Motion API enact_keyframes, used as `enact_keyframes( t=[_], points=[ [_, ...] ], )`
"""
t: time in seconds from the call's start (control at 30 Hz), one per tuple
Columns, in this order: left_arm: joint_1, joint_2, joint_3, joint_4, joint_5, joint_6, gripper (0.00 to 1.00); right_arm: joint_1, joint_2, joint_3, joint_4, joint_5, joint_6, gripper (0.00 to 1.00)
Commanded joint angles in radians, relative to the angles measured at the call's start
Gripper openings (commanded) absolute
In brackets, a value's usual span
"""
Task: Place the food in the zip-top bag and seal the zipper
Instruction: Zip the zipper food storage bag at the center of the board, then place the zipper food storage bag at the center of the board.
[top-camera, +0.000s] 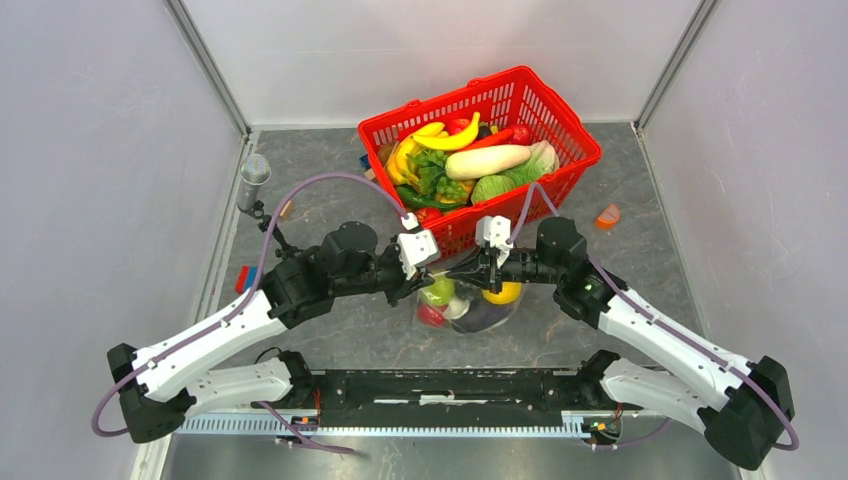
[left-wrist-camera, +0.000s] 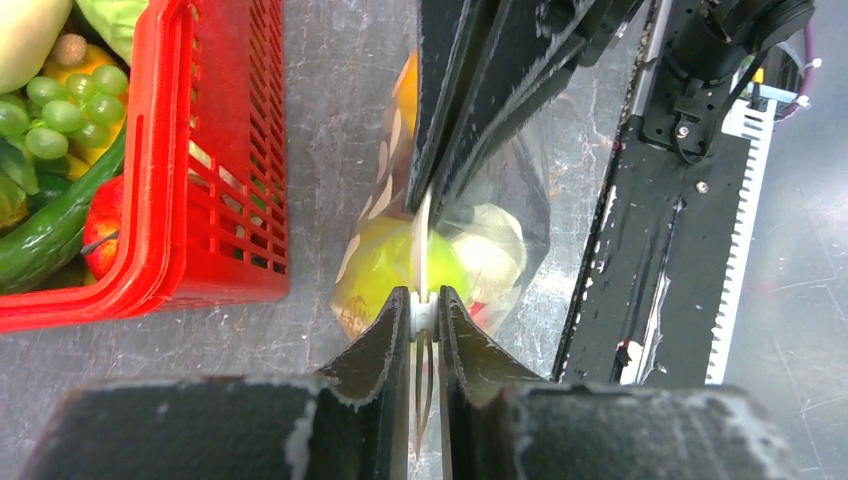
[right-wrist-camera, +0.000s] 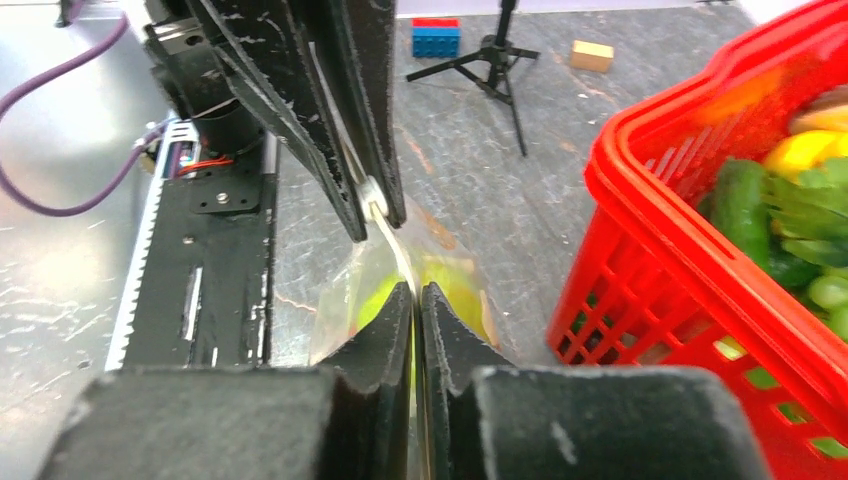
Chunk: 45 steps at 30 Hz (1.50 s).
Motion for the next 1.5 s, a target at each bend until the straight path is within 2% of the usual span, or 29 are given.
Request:
enact_keyframes(
  t=[0.0, 0.13, 0.3, 0.4, 0.43, 0.47, 0.53, 0.6, 0.63, 0.67, 0.83, 1.07, 1.17, 1.23, 1.37, 1.47],
  points=[
    [0.002, -0.053, -0.012, 0.012, -0.047, -0.023, 0.02, 0.003, -0.058, -0.002, 0.008, 0.184, 0.007, 0.06],
    [0.005, -0.086, -0.036, -0.028, -0.104, -0.017, 0.02, 0.002, -0.087, -0.037, 0.048, 0.23, 0.018, 0.0],
    [0.006, -0.127, -0.062, -0.064, -0.206, -0.043, 0.03, 0.003, -0.102, -0.055, 0.048, 0.245, 0.028, 0.0],
    [0.006, -0.152, -0.075, -0.063, -0.263, -0.062, 0.12, 0.003, -0.1, -0.056, 0.047, 0.244, 0.036, 0.0],
    [0.005, -0.159, -0.081, -0.054, -0.268, -0.069, 0.17, 0.003, -0.101, -0.056, 0.048, 0.244, 0.041, 0.0],
    [0.006, -0.168, -0.088, -0.041, -0.268, -0.076, 0.3, 0.003, -0.1, -0.055, 0.05, 0.242, 0.044, 0.0],
    [0.007, -0.185, -0.101, -0.017, -0.275, -0.09, 0.49, 0.003, -0.1, -0.053, 0.051, 0.245, 0.048, 0.0],
    [0.006, -0.205, -0.108, 0.0, -0.303, -0.107, 0.79, 0.003, -0.105, -0.051, 0.045, 0.269, 0.051, 0.0],
    [0.006, -0.214, -0.11, 0.006, -0.322, -0.114, 0.91, 0.002, -0.113, -0.049, 0.038, 0.287, 0.049, 0.0],
    [0.007, -0.227, -0.109, 0.012, -0.332, -0.12, 0.98, 0.002, -0.119, -0.048, 0.028, 0.302, 0.046, 0.0],
    [0.006, -0.311, -0.12, 0.05, -0.429, -0.145, 1.0, 0.003, -0.2, -0.015, -0.084, 0.425, -0.005, 0.0],
    [0.005, -0.407, -0.179, 0.1, -0.568, -0.207, 1.0, 0.002, -0.317, 0.121, -0.321, 0.687, -0.082, 0.0],
    [0.006, -0.416, -0.197, 0.114, -0.583, -0.22, 1.0, 0.002, -0.332, 0.168, -0.37, 0.699, -0.095, 0.0],
    [0.005, -0.414, -0.196, 0.118, -0.582, -0.223, 1.0, 0.002, -0.341, 0.16, -0.367, 0.664, -0.092, 0.0],
    [0.006, -0.404, -0.19, 0.124, -0.582, -0.225, 1.0, 0.003, -0.288, 0.115, -0.375, 0.387, -0.07, 0.0],
    [0.006, -0.403, -0.19, 0.124, -0.591, -0.228, 1.0, 0.006, -0.229, 0.021, -0.262, 0.219, 0.033, 0.0]
  ],
)
